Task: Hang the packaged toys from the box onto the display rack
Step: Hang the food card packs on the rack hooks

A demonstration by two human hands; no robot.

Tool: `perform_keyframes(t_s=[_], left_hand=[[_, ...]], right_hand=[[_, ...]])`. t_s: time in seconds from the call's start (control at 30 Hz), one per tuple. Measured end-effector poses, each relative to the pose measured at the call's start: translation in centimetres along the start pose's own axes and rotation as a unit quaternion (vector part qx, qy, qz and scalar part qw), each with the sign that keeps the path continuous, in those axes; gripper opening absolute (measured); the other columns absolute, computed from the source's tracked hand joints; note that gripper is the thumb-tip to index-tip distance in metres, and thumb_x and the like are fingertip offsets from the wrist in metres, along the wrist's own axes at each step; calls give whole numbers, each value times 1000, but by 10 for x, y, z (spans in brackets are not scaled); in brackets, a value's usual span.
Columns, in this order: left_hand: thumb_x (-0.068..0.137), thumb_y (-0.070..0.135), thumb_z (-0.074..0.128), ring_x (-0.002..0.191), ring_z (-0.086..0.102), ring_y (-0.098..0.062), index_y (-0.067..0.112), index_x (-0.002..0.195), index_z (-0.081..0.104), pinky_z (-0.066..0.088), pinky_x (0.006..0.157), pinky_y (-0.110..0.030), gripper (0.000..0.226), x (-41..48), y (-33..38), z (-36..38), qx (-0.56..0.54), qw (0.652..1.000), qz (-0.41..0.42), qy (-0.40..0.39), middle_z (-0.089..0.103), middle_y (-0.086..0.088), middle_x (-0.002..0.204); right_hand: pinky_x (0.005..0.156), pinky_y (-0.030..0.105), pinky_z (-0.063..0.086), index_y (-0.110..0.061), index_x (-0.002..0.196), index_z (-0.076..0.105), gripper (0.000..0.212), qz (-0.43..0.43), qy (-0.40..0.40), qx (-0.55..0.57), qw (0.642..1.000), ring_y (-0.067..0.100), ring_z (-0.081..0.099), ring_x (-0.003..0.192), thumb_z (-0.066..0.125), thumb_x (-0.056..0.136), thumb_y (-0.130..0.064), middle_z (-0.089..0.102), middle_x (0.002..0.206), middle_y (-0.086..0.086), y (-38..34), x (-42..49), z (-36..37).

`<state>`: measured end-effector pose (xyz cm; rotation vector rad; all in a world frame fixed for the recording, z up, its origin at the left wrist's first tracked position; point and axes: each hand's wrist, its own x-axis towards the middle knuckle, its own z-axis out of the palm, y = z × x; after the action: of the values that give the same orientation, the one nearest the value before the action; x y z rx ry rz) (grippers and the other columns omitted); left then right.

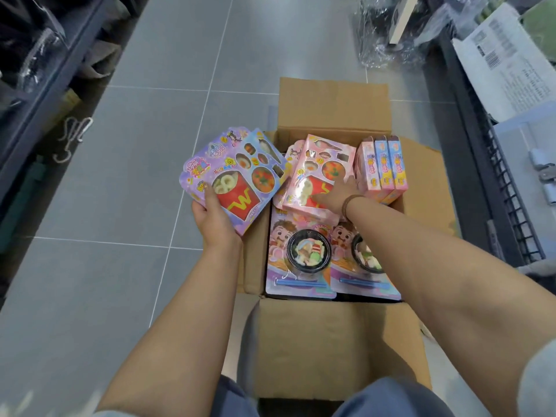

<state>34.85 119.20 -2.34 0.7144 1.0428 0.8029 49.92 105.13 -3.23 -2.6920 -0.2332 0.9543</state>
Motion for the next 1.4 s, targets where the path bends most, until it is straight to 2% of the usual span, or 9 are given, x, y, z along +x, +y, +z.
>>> perform_keyframes(t_s=[0.17,0.37,0.5,0.67,0.77,1.0,1.13,1.27,1.4], left_hand=[[97,31,49,70,67,-5,21,99,53,54,57,-21,11,6,2,7,35,997,50,37,66,3,88],[90,28,61,63,65,-5,23,78,55,54,60,-24,15,18,-6,27,36,996,46,62,65,6,75],[85,36,66,69,68,-15,24,75,57,58,73,-37,17,25,-19,32,55,997,3,46,68,4,75],[91,41,55,70,57,-11,31,74,47,47,65,-24,22,25,-30,31,116,992,2,50,57,6,80],[92,43,53,77,52,-15,35,74,42,42,68,-23,23,28,-39,25,135,990,-5,51,49,11,80],[95,41,49,94,57,-18,31,89,51,48,83,-32,12,14,-32,27,74,995,-30,59,57,0,102],[95,36,52,69,70,-14,26,89,60,58,68,-35,14,-5,-9,35,9,998,-44,39,69,3,81],[96,31,53,63,69,-8,25,92,57,58,58,-28,8,-57,43,50,30,995,-86,34,67,2,84],[93,27,57,87,68,-22,29,92,60,56,80,-41,4,-113,109,74,73,992,-106,1,69,-3,97]], right_hand=[[87,31,41,4,141,34,63,-47,-42,-122,991,30,51,115,37,98,-42,50,129,20,-19,1,-9],[108,39,31,-4,145,27,62,-89,99,-133,982,34,30,136,42,95,-38,32,147,19,-13,45,-36],[106,37,33,-4,141,33,75,-121,59,-114,984,32,38,133,57,86,-50,38,145,16,-20,74,-44],[116,41,20,-4,151,10,108,-102,25,-183,978,32,19,144,51,78,-72,17,156,16,-24,92,-37],[112,42,26,-8,147,23,114,-77,41,-223,971,36,29,136,54,66,-81,28,148,18,-22,87,-36],[88,36,44,-4,130,37,105,-124,49,-163,978,31,51,114,74,57,-69,49,130,16,-18,74,-53],[73,32,40,-11,124,39,81,-126,56,-139,981,28,54,89,69,69,-62,60,115,15,-15,51,-84],[83,34,42,-13,135,41,64,-83,23,-93,992,32,55,114,59,86,-49,55,129,15,-1,-10,-118],[89,33,39,-4,131,42,52,-20,-28,21,999,34,50,121,54,93,-37,51,134,18,12,-100,-152]])
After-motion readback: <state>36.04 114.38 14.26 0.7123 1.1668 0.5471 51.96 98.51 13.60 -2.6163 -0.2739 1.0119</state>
